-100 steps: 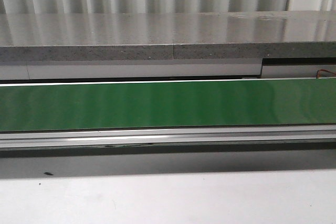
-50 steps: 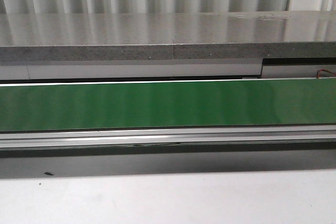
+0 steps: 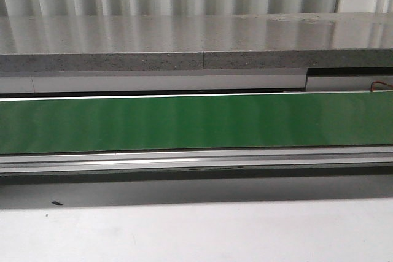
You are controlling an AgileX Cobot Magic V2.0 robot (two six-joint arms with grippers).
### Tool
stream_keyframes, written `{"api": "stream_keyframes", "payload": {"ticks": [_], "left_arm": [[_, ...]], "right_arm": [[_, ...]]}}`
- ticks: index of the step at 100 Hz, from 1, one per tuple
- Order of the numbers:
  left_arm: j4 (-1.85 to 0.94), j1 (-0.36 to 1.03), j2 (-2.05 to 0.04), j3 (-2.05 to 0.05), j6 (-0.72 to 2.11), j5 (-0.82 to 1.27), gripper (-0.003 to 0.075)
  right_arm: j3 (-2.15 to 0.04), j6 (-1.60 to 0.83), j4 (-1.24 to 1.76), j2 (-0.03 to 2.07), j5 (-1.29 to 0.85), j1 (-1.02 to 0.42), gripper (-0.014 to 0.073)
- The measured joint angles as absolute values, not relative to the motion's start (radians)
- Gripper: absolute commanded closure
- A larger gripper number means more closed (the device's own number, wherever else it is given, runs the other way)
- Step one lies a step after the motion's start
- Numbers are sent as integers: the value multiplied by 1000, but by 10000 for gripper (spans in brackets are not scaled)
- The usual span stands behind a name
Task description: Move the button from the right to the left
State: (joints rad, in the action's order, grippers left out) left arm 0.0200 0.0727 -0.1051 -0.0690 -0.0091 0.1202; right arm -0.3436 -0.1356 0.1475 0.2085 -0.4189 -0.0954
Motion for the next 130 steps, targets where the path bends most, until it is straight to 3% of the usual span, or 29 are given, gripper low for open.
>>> {"api": "stream_keyframes", "payload": {"ticks": [40, 130], "left_arm": [[40, 73, 3, 3, -41, 288, 741], [40, 73, 3, 3, -41, 298, 741]], "right_arm": [[-344, -137, 147, 208, -419, -95, 662], [-344, -137, 147, 208, -419, -95, 662]]}}
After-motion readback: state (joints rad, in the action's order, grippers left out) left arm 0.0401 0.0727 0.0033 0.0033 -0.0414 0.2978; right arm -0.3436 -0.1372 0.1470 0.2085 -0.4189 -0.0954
